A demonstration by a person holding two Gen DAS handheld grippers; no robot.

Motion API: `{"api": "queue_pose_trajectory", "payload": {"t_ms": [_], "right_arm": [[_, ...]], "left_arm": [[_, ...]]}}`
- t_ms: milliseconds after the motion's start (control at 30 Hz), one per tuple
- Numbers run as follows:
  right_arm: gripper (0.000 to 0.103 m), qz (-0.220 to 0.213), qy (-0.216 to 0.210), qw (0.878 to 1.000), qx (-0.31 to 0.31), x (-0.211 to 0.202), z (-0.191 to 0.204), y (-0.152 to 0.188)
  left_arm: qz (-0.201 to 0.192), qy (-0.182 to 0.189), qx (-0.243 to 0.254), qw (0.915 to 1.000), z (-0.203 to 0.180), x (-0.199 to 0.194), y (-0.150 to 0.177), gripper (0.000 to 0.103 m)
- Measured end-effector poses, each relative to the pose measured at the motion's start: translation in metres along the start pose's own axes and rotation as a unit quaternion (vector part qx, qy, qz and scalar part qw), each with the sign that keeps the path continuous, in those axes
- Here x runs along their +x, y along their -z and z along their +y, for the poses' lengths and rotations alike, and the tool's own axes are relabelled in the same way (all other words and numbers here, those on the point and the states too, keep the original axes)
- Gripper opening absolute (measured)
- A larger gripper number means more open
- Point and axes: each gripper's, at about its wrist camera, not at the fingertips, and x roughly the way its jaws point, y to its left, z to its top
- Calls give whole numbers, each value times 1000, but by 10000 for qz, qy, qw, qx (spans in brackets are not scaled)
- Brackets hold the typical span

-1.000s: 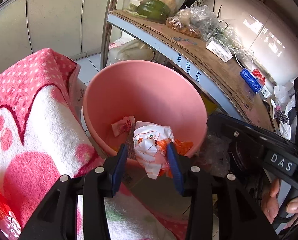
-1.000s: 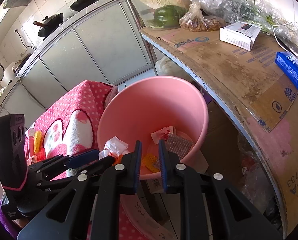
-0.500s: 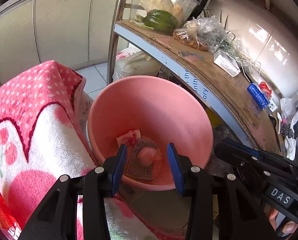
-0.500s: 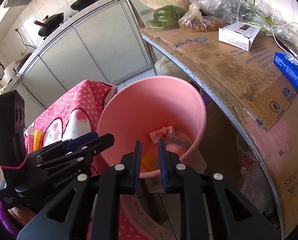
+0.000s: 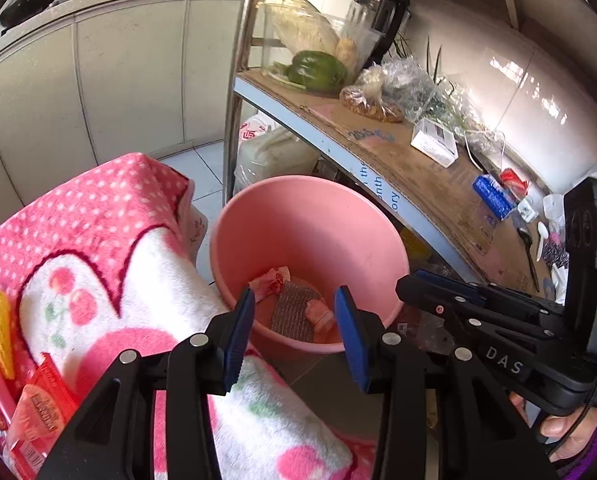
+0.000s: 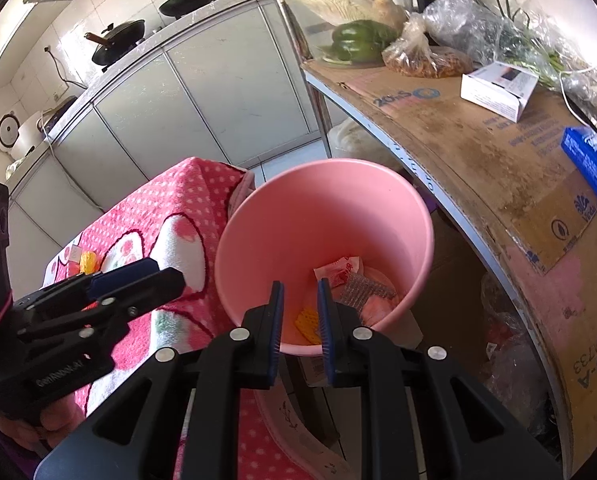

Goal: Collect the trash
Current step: 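Move both tools back over the remaining trash on the table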

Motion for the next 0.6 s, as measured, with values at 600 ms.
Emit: {"api": "queue_pose_trajectory", "payload": {"t_ms": [600], "right_arm": [[27, 96, -686, 9934, -913, -4, 112, -4]], "left_arm": [[-423, -755, -611, 9944, 95, -105, 35, 41]]}}
